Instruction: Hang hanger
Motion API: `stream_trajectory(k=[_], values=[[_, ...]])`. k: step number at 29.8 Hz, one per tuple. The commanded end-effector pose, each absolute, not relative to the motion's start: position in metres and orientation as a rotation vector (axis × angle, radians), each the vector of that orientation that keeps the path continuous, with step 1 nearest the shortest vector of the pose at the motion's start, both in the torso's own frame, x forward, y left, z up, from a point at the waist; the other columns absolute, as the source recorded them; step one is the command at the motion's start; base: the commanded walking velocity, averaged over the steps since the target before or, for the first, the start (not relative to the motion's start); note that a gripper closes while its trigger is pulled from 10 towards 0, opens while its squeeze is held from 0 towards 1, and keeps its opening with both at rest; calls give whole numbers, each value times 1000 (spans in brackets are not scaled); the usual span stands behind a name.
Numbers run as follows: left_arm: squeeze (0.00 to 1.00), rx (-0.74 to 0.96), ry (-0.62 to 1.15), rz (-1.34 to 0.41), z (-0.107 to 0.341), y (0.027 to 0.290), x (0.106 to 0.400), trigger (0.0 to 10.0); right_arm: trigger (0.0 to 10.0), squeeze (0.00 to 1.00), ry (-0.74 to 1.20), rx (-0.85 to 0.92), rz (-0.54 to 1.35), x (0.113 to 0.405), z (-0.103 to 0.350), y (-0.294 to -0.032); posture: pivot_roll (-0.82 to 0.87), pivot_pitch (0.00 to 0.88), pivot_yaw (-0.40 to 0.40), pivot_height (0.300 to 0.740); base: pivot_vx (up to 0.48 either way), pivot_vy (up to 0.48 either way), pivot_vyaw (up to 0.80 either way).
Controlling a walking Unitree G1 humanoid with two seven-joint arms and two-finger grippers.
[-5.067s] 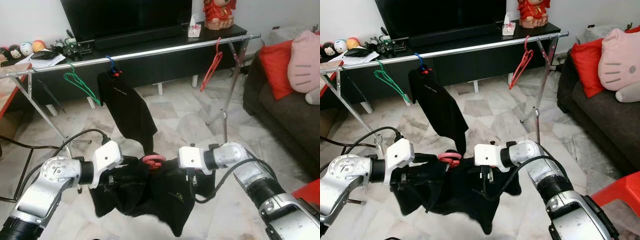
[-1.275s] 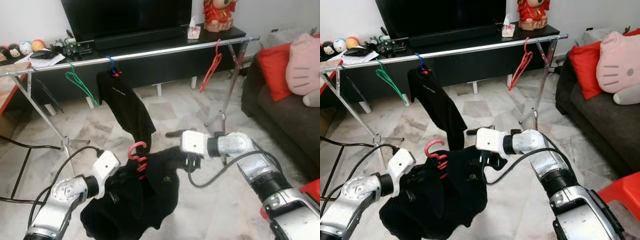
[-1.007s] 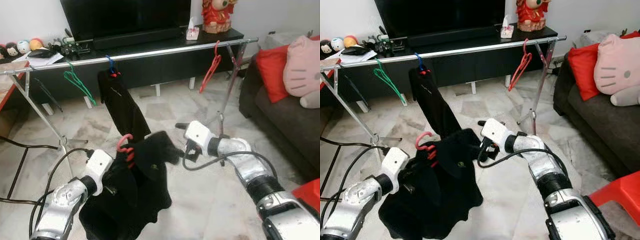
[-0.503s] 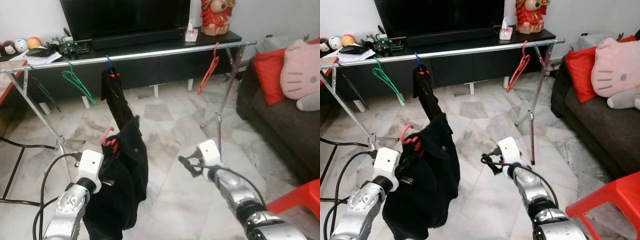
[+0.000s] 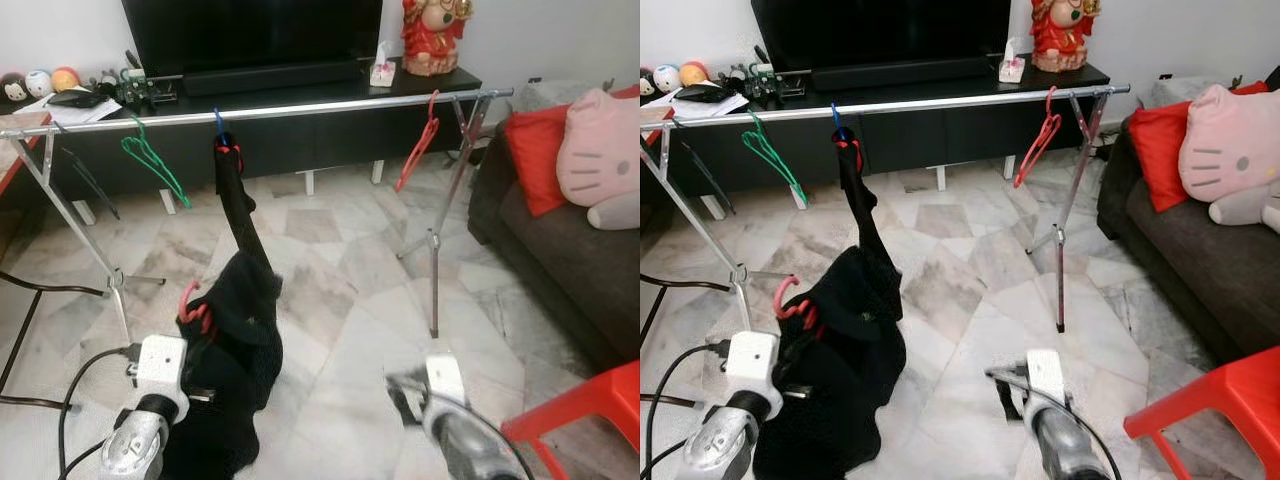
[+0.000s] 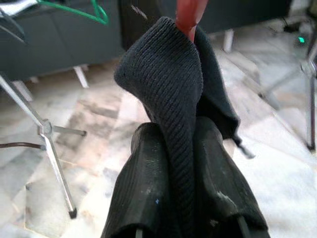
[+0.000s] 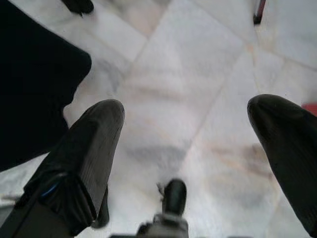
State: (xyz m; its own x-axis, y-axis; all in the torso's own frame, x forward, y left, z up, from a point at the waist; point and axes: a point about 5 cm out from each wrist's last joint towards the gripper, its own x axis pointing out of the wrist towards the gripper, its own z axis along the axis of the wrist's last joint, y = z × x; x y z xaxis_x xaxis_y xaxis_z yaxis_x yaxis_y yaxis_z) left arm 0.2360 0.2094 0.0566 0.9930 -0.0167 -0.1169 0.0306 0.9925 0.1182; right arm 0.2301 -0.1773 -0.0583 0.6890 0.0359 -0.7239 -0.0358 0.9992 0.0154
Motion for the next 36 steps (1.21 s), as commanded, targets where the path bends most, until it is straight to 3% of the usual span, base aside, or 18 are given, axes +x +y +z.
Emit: stream_trajectory(k=[1,4,13,36], values=[[0,136,38,0,71,211,238,10000,10000,0,813,-7,38,231,-58,-178,-79,0,27,740,0,0,0],[0,120,49,90,69,218,237,10000,10000,0,847,9,12,217,-66,-180,-102,0,39,740,0,0,0],[0,138,42,100,71,214,245,10000,10000,0,873,-2,7,209,-71,-181,-113,0,43,740,0,0,0],[0,125,63,82,65,201,246,10000,10000,0,903,-42,47,200,-76,-179,-121,0,38,740,0,-282,124]])
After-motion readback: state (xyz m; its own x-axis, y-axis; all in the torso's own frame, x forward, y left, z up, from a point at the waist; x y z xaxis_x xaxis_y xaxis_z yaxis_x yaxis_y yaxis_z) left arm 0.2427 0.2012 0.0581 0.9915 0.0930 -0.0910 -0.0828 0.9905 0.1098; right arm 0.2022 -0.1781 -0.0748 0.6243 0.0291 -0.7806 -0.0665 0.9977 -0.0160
